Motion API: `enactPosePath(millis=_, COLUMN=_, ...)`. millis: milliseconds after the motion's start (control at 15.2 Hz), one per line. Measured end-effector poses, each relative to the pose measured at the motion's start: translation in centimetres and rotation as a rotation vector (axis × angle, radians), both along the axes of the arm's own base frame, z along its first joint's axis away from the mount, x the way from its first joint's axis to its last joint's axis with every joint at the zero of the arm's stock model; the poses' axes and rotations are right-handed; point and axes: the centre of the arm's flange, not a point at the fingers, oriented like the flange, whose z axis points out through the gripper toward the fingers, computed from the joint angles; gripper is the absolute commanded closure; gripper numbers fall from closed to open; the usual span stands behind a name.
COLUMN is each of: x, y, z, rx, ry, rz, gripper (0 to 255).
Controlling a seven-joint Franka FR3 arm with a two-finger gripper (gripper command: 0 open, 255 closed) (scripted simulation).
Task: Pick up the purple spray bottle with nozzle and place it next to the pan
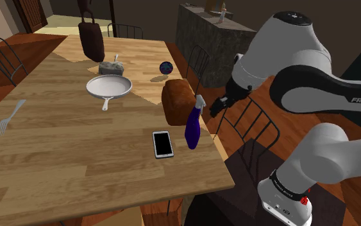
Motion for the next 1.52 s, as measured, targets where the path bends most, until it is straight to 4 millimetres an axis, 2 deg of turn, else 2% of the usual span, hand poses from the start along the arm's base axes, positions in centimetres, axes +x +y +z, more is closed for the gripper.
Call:
enactPosePath(millis=396, x=-0.7, y=6.6, z=-5.0, rx=0.005, ry=-0.038, rz=-0.035, gripper=0)
enactPosePath(millis=528, x=-0.8, y=7.9, z=-6.2, rx=0.007, ry=-0.047, rz=-0.043, gripper=0)
enactPosePath(millis=990, x=0.5, y=8.1, z=-9.5, rx=0.009, ry=-0.050, rz=-0.046, gripper=0)
enactPosePath(millis=1386, x=0.6, y=8.0, z=-10.0, rx=0.010, ry=-0.050, rz=-0.046, gripper=0)
enactPosePath(millis=1452, x=0.6, y=8.0, z=-10.0, rx=0.010, ry=-0.050, rz=-0.046, gripper=255)
enactPosePath(millis=1518, x=0.6, y=8.0, z=-10.0, rx=0.010, ry=-0.050, rz=-0.046, gripper=255)
